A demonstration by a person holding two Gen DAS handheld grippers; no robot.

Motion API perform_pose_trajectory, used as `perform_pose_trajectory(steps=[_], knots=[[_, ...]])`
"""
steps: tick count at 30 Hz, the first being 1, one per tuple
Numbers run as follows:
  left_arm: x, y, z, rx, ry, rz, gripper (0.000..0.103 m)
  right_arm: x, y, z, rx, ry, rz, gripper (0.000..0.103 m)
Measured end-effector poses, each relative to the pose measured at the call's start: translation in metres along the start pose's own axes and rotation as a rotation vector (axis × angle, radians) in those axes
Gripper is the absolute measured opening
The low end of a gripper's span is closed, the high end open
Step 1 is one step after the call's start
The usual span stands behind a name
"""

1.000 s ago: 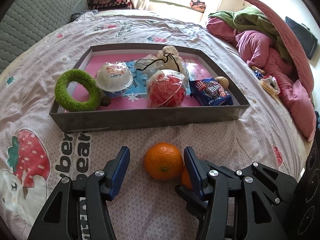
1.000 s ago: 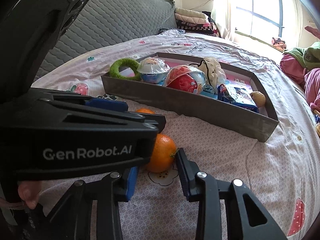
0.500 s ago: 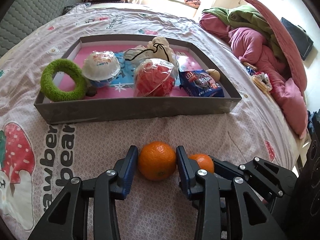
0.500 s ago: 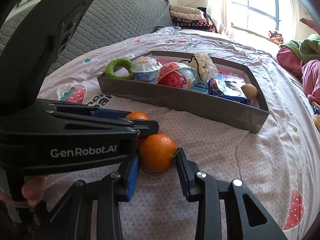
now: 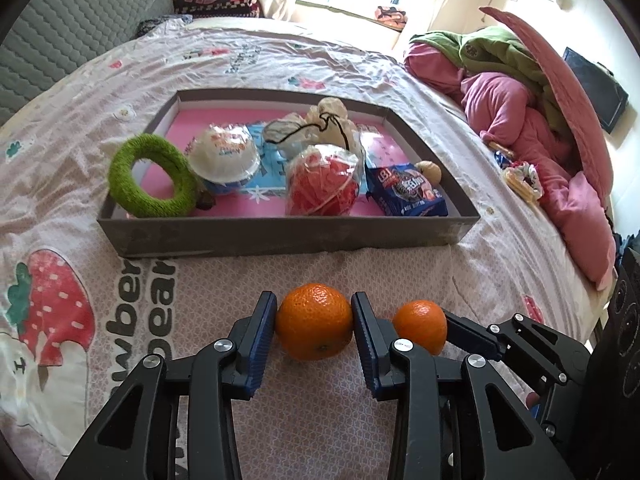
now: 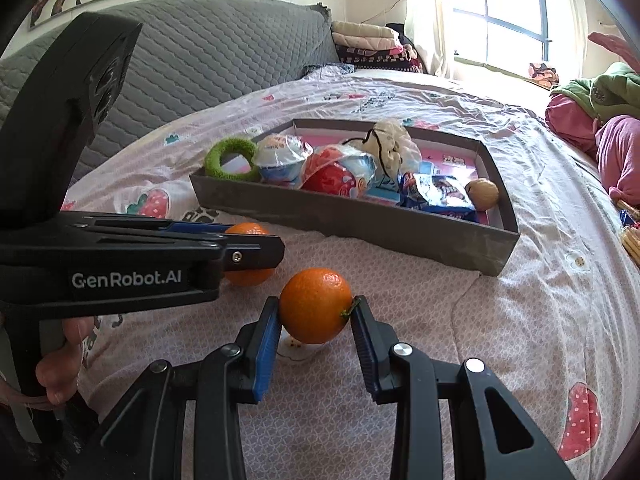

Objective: Organize objects
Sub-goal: 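Grasp one orange with the left tool while the right tool grasps the other orange, then lift and carry both oranges over the grey tray with both tools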

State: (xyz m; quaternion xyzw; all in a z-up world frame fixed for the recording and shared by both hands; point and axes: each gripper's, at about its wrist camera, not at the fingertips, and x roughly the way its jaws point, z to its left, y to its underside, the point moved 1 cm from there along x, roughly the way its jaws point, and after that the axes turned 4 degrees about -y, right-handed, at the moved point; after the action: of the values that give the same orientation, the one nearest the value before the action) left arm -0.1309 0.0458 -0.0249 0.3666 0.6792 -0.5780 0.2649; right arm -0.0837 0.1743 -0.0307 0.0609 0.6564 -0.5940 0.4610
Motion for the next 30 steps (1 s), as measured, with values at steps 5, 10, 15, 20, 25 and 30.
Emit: perform_pose_trajectory(steps=[5, 10, 15, 20, 25, 30], knots=[[-0.014, -0.004, -0.001, 0.016, -0.021, -0.043, 0.039, -0.009, -0.005, -0.004, 0.003, 0.01, -0.045, 0.036], [-0.026, -0.008, -0.002, 0.021, -0.018, -0.08, 0.039, -0.021, -0.013, -0.01, 0.003, 0.033, -0.104, 0.036], [-0.036, -0.014, -0.002, 0.025, -0.027, -0.12, 0.039, -0.033, -0.021, -0.019, 0.015, 0.051, -0.16, 0.036], [-0.044, -0.02, 0.003, 0.014, -0.039, -0.144, 0.039, -0.043, -0.03, -0.031, 0.026, 0.075, -0.203, 0.036], [-0.046, -0.026, 0.003, 0.015, -0.042, -0.156, 0.039, -0.052, -0.037, -0.042, 0.037, 0.105, -0.235, 0.036], [-0.046, -0.033, -0.001, 0.029, -0.066, -0.178, 0.039, -0.058, -0.043, -0.051, 0.047, 0.12, -0.259, 0.036]])
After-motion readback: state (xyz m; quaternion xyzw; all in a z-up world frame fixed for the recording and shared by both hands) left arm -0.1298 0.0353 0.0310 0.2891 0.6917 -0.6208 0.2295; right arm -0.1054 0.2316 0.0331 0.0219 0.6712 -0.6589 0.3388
